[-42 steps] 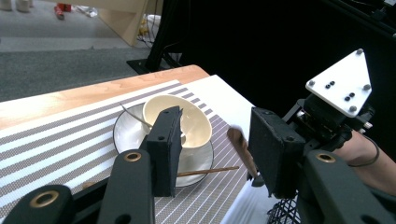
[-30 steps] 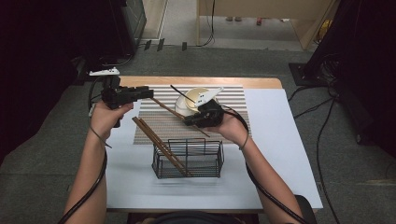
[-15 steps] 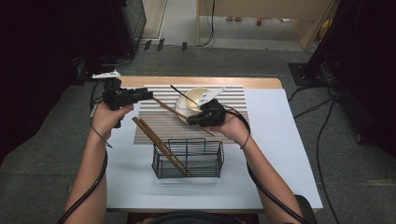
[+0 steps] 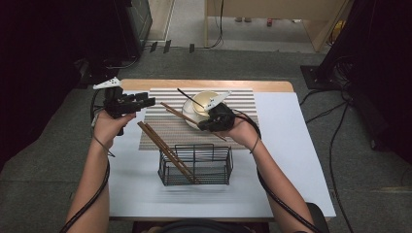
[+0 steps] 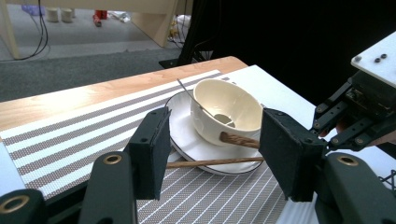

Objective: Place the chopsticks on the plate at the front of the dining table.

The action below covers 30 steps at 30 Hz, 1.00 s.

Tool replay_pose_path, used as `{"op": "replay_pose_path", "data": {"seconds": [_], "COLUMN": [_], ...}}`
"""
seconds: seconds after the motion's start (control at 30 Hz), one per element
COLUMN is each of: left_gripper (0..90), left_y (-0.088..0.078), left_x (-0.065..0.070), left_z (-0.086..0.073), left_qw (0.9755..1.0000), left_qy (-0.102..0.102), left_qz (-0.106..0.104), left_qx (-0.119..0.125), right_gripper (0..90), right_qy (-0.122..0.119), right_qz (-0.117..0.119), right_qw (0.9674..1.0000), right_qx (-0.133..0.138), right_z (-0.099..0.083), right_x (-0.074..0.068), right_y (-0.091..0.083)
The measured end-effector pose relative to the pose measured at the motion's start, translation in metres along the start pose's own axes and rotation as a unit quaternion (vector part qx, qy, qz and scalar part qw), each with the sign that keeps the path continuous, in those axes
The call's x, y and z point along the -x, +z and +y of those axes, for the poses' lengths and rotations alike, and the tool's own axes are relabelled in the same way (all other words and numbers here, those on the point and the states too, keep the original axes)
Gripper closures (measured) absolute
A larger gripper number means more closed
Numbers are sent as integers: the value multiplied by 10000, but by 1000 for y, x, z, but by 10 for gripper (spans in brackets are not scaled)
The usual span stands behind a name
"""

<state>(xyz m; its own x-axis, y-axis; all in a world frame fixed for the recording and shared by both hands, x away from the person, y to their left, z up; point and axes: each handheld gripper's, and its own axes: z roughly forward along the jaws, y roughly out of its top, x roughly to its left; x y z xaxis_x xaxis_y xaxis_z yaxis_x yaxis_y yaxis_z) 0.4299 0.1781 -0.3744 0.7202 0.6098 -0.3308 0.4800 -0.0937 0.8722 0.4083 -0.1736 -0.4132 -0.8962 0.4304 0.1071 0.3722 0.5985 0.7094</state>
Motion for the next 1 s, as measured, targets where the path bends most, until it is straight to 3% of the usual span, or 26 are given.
{"op": "replay_pose_path", "data": {"seconds": [0.27, 0.8, 1.0], "left_gripper": [433, 434, 399], "left_y": [-2, 0, 2], "left_x": [-5, -6, -12], "left_z": [-6, -12, -20], "left_qw": [9999, 9999, 9996], "left_qy": [-119, -159, -127], "left_qz": [19, -38, 161], "left_qx": [38, -44, -168], "right_gripper": [858, 857, 857], "right_qy": [47, 79, 99], "right_qz": [16, -68, -69], "right_qw": [9999, 9993, 9991], "right_qx": [-153, -368, -400], "right_z": [-3, -4, -5], "right_x": [5, 11, 14], "right_y": [12, 24, 26]}}
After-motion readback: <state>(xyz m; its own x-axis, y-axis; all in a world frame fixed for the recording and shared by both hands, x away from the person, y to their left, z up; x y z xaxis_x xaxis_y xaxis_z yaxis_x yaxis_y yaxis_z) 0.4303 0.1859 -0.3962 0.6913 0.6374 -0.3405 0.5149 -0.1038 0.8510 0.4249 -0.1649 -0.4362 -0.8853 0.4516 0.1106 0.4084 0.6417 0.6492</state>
